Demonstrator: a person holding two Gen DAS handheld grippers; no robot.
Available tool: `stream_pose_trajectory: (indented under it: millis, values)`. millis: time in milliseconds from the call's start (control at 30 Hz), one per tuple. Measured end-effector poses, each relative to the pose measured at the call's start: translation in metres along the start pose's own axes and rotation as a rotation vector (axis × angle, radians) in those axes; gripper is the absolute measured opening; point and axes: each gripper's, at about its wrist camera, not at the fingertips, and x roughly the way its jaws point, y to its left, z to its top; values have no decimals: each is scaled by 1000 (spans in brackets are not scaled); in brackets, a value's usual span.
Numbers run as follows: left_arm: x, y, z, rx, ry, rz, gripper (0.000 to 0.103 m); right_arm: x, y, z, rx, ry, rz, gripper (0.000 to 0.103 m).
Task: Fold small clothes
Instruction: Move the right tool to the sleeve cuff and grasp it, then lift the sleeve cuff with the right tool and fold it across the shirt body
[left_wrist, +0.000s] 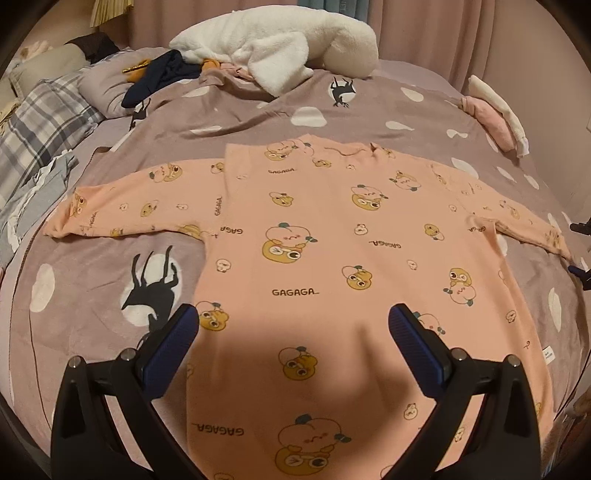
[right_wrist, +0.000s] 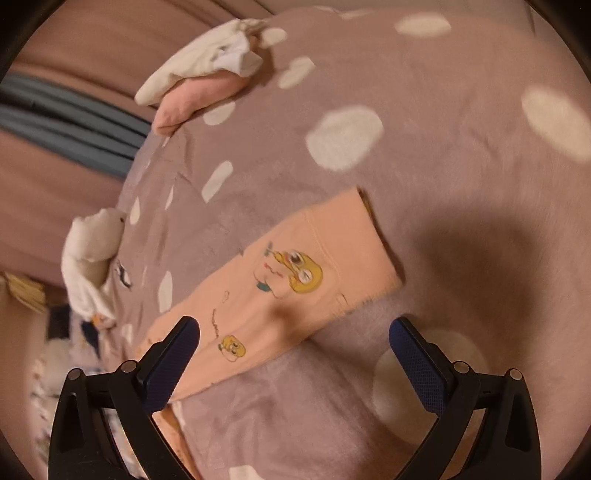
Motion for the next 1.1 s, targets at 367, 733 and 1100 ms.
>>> stream_pose_trajectory:
  millis: [367,733,1100]
  values:
    - [11,-3,-2,12,21,25,103,23,3,15,16,-101,73,102]
    - [17,-1,0,9,39,43,103,23,0,26,22,-175,-69,10]
    - [14,9,-2,-13,60,43,103,6,66,21,-111,-225,-119,8]
